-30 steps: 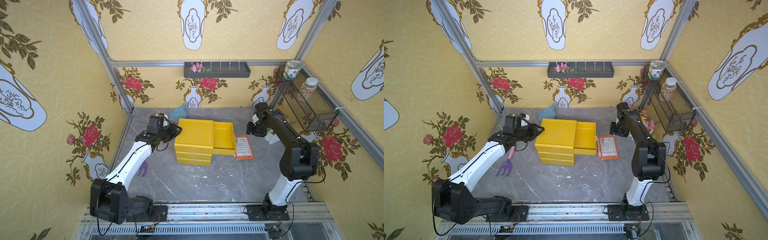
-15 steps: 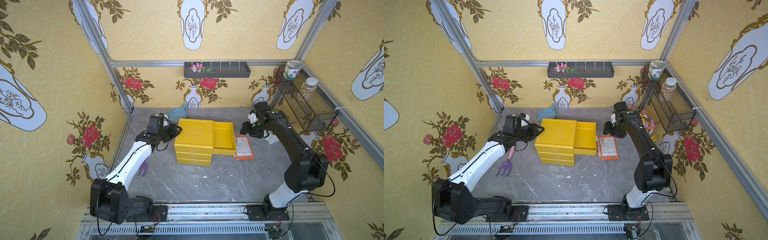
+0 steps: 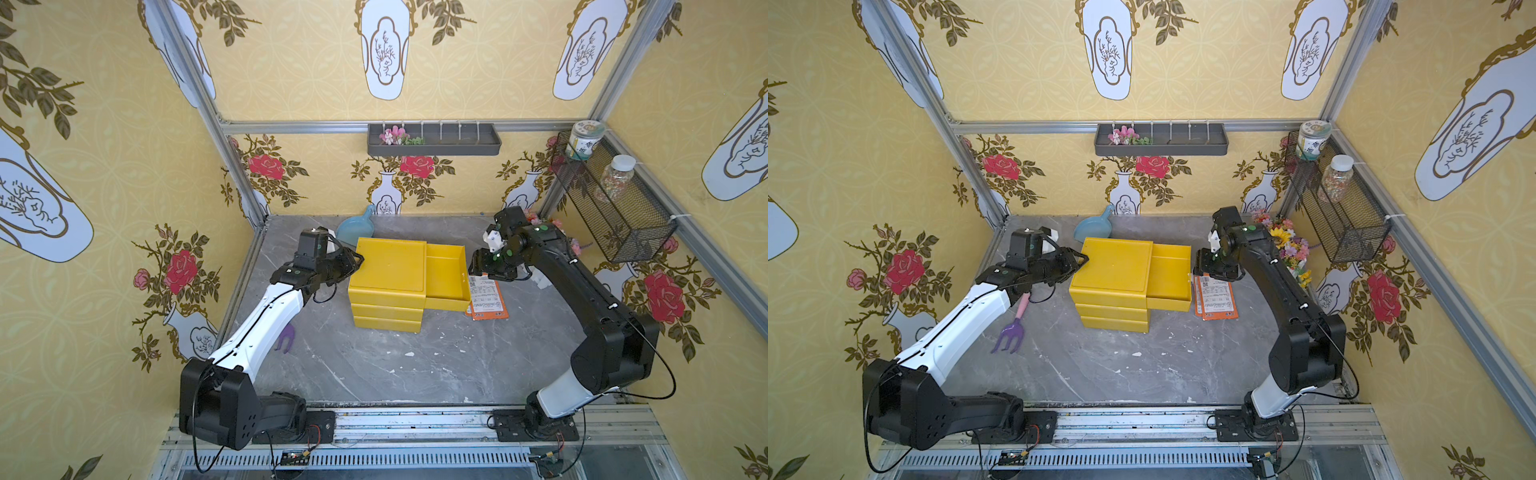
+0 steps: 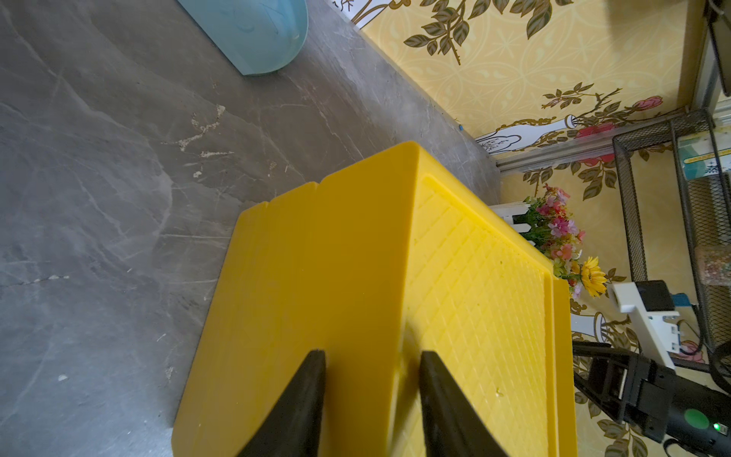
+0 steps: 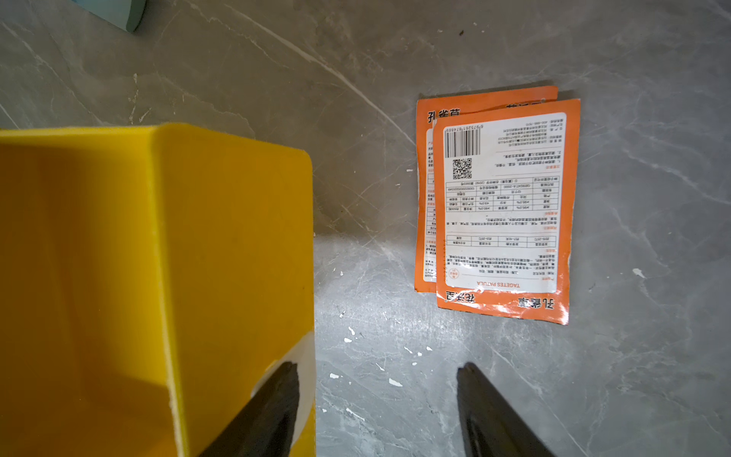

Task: Take the seed bags out of the drawer
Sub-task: Close the drawer in the storage box.

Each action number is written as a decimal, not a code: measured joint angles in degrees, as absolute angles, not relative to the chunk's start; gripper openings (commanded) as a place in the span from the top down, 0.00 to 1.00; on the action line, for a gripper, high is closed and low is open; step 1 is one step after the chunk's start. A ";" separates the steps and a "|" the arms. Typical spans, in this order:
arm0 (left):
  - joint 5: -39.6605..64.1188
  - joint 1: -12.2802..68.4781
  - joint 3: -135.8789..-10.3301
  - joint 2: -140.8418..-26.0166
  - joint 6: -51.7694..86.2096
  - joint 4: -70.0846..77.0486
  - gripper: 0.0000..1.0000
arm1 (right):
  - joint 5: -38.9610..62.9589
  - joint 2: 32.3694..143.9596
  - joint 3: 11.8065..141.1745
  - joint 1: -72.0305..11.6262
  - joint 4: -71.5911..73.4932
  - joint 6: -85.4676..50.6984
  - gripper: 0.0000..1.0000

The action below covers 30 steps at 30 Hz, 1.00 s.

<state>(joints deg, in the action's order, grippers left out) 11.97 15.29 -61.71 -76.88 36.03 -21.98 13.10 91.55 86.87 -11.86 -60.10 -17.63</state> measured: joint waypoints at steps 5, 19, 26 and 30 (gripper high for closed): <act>11.92 15.29 -61.49 -76.64 36.23 -21.85 0.56 | 13.23 91.55 86.83 -13.63 -60.07 -18.04 0.33; 11.77 15.29 -60.58 -76.03 36.60 -20.99 0.54 | 16.93 95.13 87.66 -18.74 -57.52 -22.39 0.33; 11.62 15.29 -59.92 -75.44 36.73 -20.60 0.52 | 18.70 97.82 89.56 -21.41 -55.22 -24.25 0.33; 11.46 15.29 -59.92 -75.40 37.01 -20.73 0.51 | 19.77 99.20 90.41 -22.90 -54.41 -25.43 0.33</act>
<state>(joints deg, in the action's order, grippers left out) 11.46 15.29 -59.92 -75.40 37.01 -20.73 19.77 99.20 90.41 -22.90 -54.41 -25.43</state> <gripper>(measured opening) 0.486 0.674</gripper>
